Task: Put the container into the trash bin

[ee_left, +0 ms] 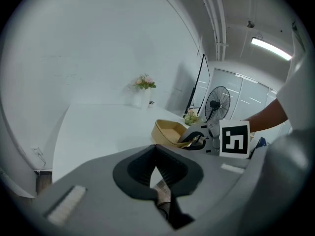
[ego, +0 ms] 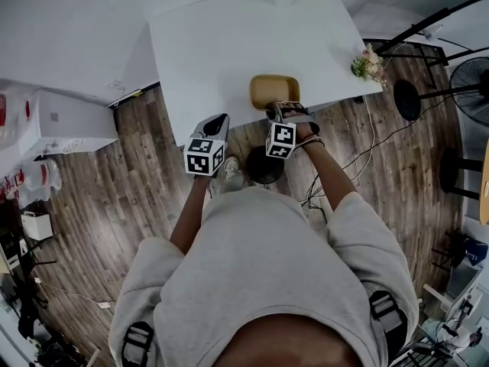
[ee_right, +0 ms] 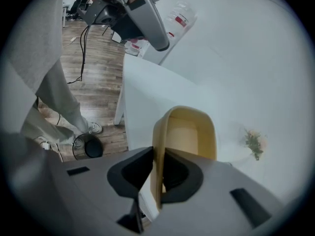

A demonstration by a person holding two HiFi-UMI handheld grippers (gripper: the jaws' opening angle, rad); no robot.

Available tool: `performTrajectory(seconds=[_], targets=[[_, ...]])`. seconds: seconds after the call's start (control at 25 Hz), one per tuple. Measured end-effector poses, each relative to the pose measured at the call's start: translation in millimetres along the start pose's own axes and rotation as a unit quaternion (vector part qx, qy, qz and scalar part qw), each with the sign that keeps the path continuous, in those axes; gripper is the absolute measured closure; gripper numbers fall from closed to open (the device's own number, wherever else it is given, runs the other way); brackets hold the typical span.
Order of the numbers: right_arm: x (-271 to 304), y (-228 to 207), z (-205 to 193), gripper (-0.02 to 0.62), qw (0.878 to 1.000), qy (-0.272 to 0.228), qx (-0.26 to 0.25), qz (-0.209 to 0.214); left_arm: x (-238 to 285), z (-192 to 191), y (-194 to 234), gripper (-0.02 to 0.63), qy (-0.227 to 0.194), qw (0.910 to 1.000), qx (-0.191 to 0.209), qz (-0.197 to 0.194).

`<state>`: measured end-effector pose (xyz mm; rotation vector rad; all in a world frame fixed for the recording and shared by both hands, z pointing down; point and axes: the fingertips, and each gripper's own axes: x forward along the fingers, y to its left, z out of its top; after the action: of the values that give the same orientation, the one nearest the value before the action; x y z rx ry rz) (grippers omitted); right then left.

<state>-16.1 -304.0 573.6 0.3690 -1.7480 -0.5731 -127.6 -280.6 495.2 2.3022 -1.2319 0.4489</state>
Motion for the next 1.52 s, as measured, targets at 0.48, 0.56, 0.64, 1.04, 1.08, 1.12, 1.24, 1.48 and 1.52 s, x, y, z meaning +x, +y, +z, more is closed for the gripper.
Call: performTrajectory(seconds=[0.48, 0.56, 0.64, 1.04, 1.08, 1.12, 1.24, 1.48, 1.52], targets=[[-46, 4, -10, 0.545, 0.981, -0.037, 0.189, -0.028, -6, 1, -31, 0.595, -0.006, 0.9997, 0.021, -0.010], [-57, 1, -13, 0.546, 0.967, -0.052, 0.246, -0.034, -5, 2, -37, 0.595, -0.007, 0.9996, 0.025, -0.013], [-68, -2, -17, 0.546, 0.950, -0.066, 0.304, -0.038, -4, 3, -44, 0.595, -0.007, 0.9994, 0.030, -0.017], [-119, 9, -58, 0.551, 0.822, -0.139, 0.547, -0.072, -2, -3, -85, 0.595, -0.002, 0.9983, 0.050, -0.029], [-124, 10, -62, 0.551, 0.812, -0.146, 0.559, -0.076, -3, -5, -89, 0.595, -0.001, 0.9983, 0.051, -0.030], [-129, 12, -65, 0.551, 0.805, -0.152, 0.568, -0.080, -3, -7, -93, 0.595, 0.001, 0.9983, 0.051, -0.029], [-142, 19, -75, 0.551, 0.791, -0.163, 0.584, -0.085, -3, -13, -104, 0.595, 0.005, 0.9984, 0.050, -0.025], [-155, 37, -91, 0.552, 0.786, -0.171, 0.589, -0.082, 0, -26, -124, 0.595, 0.015, 0.9987, 0.045, -0.018], [-155, 40, -93, 0.552, 0.785, -0.171, 0.590, -0.080, 0, -29, -126, 0.595, 0.016, 0.9988, 0.044, -0.017]])
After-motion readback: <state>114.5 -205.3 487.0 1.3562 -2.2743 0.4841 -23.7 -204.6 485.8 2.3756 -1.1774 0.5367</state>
